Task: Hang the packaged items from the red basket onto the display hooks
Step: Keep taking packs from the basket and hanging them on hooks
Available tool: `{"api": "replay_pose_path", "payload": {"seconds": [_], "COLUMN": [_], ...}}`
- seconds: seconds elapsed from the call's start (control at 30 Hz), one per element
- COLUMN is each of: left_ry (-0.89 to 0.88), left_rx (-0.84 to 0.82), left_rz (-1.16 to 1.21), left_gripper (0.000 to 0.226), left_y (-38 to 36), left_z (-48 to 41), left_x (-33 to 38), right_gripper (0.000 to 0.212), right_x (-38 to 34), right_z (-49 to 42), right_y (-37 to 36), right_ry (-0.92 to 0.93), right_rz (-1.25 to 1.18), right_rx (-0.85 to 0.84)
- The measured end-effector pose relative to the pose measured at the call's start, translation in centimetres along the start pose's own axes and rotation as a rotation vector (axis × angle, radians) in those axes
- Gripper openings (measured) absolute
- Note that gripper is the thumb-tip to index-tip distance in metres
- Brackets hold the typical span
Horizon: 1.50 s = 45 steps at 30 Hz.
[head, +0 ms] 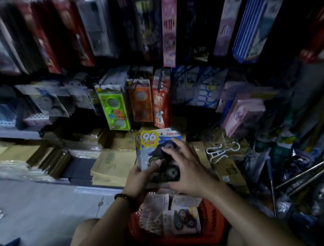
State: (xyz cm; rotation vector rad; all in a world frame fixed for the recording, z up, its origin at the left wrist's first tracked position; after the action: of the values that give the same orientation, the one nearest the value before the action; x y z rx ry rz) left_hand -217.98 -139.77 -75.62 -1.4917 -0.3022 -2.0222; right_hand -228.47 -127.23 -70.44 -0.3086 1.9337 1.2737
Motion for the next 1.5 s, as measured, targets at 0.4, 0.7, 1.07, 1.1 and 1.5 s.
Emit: {"api": "replay_pose_path", "payload": {"seconds": [0.4, 0.7, 1.07, 1.1, 1.5], "left_ry": [-0.36, -0.418, -0.647, -0.687, -0.983], "left_rx": [0.01, 0.07, 0.279, 0.32, 0.654], "left_rz": [-0.172, -0.048, -0.145, -0.186, -0.105], "left_gripper": [0.044, 0.034, 0.02, 0.019, 0.031], "left_y": [-1.2, -0.1, 5.6, 6.1, 12.5], "left_z": [3.1, 5.5, 7.1, 7.3, 7.9], "left_x": [16.1, 26.6, 38.6, 39.7, 48.6], "right_gripper": [0.11, 0.113, 0.111, 0.109, 0.098], "right_x": [-10.9, -17.8, -25.2, -25.9, -32.3], "right_z": [-4.8, -9.7, -16.7, -17.2, -24.6], "right_y": [11.1, 18.2, 21.9, 22.0, 27.6], "right_ry": [0.25, 0.36, 0.446, 0.456, 0.392], "right_rz": [0.289, 0.322, 0.355, 0.375, 0.652], "right_rx": [0.105, 0.231, 0.295, 0.289, 0.423]}}
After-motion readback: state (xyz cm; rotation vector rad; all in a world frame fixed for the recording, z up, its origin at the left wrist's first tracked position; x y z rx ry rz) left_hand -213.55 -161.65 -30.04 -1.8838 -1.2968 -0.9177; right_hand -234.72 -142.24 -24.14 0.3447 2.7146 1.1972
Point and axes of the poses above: each hand's wrist, its own z-axis away from the middle knuckle, its own y-axis out of the back of the hand, x = y × z, the point moved 7 cm from there along -z, towards the middle knuckle, and after that the axes turned 10 degrees about -z, right-handed, at the moved point
